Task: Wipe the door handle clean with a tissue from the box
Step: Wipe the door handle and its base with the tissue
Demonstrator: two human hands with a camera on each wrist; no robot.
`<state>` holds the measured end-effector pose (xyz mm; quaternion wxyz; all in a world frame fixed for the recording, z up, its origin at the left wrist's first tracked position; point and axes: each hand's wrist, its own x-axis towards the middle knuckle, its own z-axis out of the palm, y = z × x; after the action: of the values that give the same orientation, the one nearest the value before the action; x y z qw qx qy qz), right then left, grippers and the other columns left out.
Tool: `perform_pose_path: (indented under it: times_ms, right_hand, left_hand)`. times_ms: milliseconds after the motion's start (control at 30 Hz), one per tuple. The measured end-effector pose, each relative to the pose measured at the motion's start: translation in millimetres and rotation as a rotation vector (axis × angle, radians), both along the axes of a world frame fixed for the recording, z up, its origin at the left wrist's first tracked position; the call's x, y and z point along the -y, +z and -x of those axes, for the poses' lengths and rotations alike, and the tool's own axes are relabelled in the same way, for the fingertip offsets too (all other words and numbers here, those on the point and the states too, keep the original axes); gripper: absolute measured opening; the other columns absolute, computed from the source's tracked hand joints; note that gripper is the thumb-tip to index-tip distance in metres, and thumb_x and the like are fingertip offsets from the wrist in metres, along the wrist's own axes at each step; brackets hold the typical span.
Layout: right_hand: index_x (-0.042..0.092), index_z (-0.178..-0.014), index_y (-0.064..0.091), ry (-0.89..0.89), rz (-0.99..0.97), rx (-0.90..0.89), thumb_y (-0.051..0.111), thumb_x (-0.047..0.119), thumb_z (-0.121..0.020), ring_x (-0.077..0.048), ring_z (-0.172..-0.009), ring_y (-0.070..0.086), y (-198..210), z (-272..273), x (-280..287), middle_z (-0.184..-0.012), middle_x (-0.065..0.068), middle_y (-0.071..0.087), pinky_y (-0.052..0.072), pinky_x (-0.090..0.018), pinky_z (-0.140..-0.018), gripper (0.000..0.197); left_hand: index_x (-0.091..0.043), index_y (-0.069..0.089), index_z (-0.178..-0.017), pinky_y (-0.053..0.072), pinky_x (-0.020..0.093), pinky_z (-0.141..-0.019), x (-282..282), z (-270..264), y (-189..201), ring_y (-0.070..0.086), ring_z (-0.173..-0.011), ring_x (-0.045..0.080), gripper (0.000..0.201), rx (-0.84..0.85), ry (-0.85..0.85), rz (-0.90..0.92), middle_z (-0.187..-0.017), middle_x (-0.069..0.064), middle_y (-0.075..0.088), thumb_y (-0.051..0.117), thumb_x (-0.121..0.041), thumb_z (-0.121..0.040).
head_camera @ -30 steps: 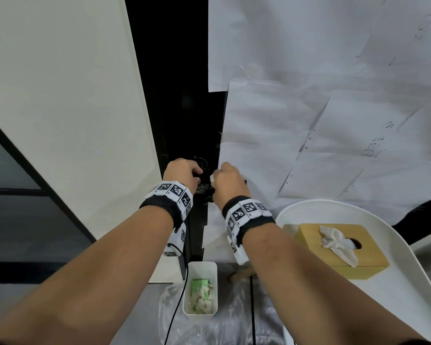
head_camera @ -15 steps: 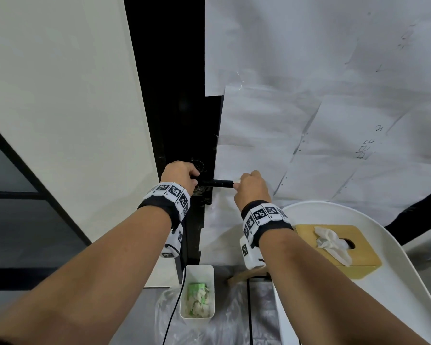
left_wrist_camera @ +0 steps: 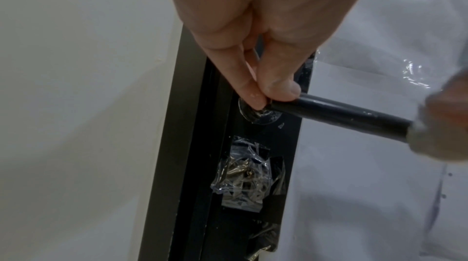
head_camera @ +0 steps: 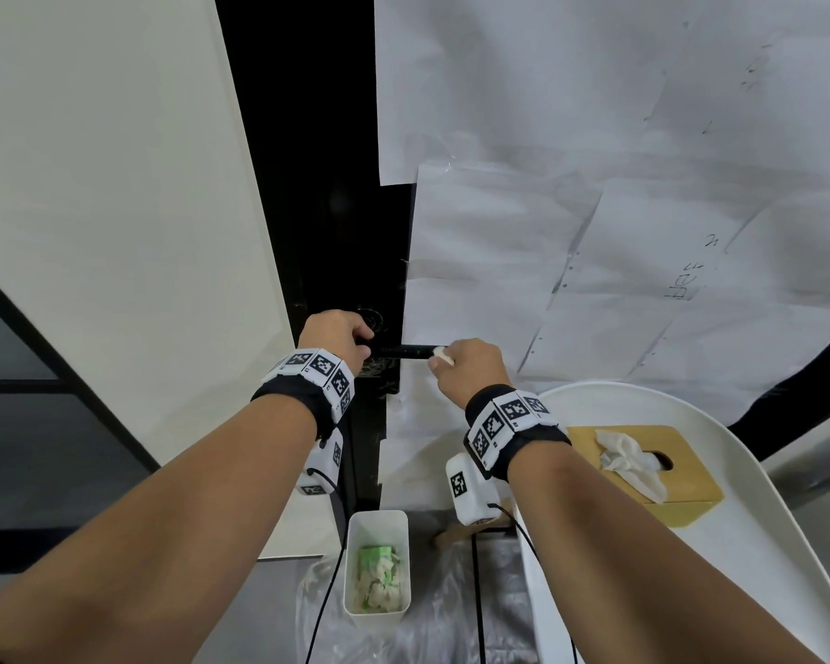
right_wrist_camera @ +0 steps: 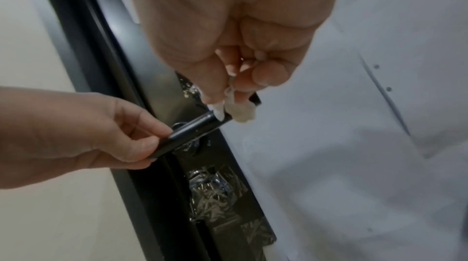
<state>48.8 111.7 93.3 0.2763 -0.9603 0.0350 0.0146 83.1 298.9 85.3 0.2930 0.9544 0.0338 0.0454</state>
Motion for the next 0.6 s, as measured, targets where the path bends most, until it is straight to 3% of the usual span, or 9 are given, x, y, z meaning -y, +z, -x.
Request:
perform_pose_path:
  times_ms: [100, 167, 233, 333, 600]
  right_hand:
    - [0.006, -0.116, 0.063, 0.061, 0.015, 0.194, 0.049, 0.025, -0.096, -0.029, -0.096, 0.055, 6, -2, -5, -0.11, -0.012, 0.05, 0.042, -0.029, -0.082, 0.031]
    - [0.006, -0.107, 0.064, 0.106, 0.084, 0.25, 0.047, 0.017, -0.095, -0.026, -0.083, 0.049, 5, -4, -6, -0.102, -0.008, 0.042, 0.044, -0.028, -0.076, 0.023]
    - [0.005, -0.096, 0.063, 0.146, 0.217, 0.243, 0.048, 0.009, -0.091, -0.027, -0.087, 0.048, 1, -4, -6, -0.102, -0.009, 0.041, 0.047, -0.033, -0.073, 0.016]
    - [0.004, -0.089, 0.062, 0.162, 0.397, 0.263, 0.052, 0.001, -0.084, -0.029, -0.099, 0.045, -5, -1, -8, -0.107, -0.01, 0.045, 0.036, -0.031, -0.071, 0.012]
    - [-0.001, -0.094, 0.06, 0.288, 0.316, 0.284, 0.054, -0.006, -0.081, -0.03, -0.103, 0.047, 1, 1, -58, -0.11, -0.016, 0.047, 0.04, -0.031, -0.074, 0.015]
  left_hand:
    - [-0.023, 0.072, -0.097, 0.055, 0.029, -0.084, 0, 1, 2, 0.067, -0.086, 0.017, 0.018, 0.001, -0.024, -0.026, -0.095, 0.0, 0.071, 0.073, -0.015, -0.081]
    - [-0.023, 0.072, -0.099, 0.055, 0.031, -0.086, 1, 1, 4, 0.067, -0.088, 0.018, 0.019, -0.005, -0.036, -0.041, -0.096, 0.0, 0.072, 0.072, -0.015, -0.081]
    - [-0.022, 0.073, -0.099, 0.055, 0.032, -0.086, 1, 0, 4, 0.067, -0.089, 0.018, 0.019, -0.008, -0.036, -0.038, -0.097, 0.0, 0.071, 0.072, -0.014, -0.081]
    - [-0.021, 0.073, -0.1, 0.055, 0.031, -0.086, 1, 0, 5, 0.067, -0.088, 0.018, 0.019, -0.014, -0.027, -0.027, -0.096, 0.001, 0.071, 0.072, -0.014, -0.082]
    - [-0.022, 0.073, -0.098, 0.056, 0.031, -0.085, 1, 0, 6, 0.068, -0.087, 0.018, 0.019, -0.03, -0.007, -0.015, -0.096, 0.0, 0.071, 0.073, -0.016, -0.081]
